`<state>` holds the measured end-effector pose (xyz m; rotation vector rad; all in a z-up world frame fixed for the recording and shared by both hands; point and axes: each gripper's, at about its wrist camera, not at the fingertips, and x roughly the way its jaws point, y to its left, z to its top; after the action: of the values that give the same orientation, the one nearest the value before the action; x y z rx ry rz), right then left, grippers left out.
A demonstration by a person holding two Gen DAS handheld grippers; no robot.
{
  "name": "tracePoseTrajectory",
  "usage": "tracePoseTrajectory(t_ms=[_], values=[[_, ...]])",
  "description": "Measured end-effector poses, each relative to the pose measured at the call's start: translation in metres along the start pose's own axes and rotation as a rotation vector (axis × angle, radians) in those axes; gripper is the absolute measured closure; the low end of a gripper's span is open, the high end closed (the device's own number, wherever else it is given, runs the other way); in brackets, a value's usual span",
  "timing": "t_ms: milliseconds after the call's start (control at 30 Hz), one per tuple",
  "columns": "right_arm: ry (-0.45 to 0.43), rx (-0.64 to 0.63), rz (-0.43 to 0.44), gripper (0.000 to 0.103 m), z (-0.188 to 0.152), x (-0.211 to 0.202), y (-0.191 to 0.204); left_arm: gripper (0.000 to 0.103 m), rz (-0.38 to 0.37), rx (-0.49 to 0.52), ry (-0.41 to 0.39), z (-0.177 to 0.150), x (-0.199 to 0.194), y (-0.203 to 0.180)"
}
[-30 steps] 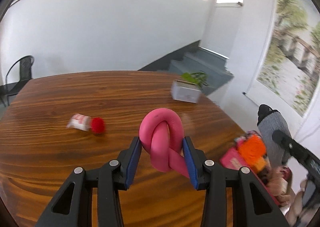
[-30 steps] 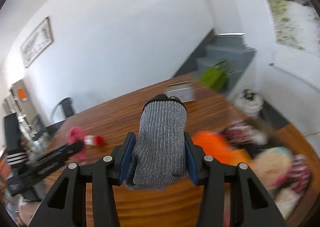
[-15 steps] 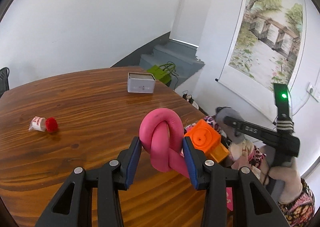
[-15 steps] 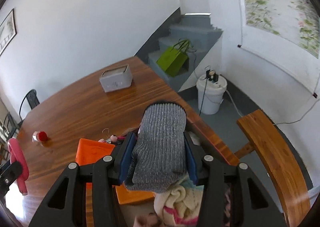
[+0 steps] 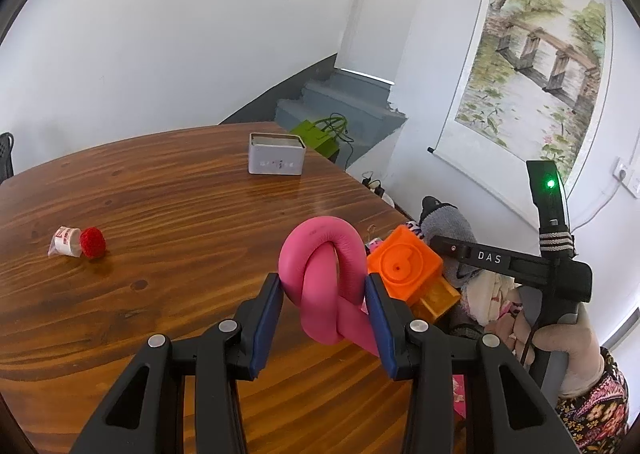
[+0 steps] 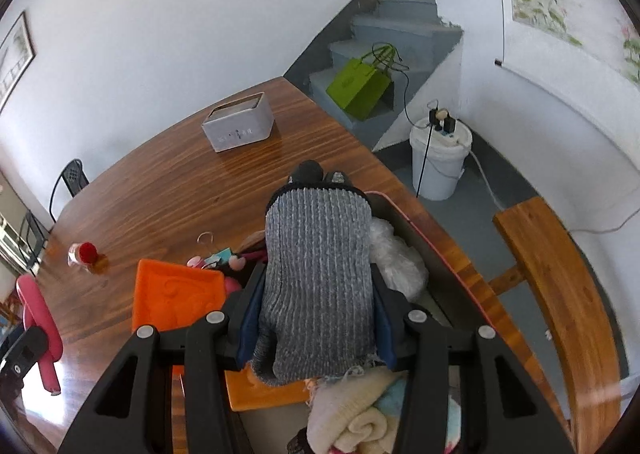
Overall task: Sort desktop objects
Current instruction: 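Carry both items to the box and release the sock from the right gripper, then lower the pink knotted toy into the box and open the left gripper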
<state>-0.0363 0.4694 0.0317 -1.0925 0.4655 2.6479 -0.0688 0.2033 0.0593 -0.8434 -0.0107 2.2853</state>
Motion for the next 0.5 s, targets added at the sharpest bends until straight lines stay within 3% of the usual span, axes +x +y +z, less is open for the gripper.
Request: tracePoseTrajectory(t_ms=[233,500], values=[[-0.077,-0.003,0.021,0.037,-0.004,-0.036,-0.002,0.059,-0.061,0.036,0.022,-0.006,0.003,-0.025],[-0.169,0.042,0.027,0.033,-0.024,-0.080,-0.024,0.059,-0.146,0.084,0.056,-0.009,0.017,-0.068]])
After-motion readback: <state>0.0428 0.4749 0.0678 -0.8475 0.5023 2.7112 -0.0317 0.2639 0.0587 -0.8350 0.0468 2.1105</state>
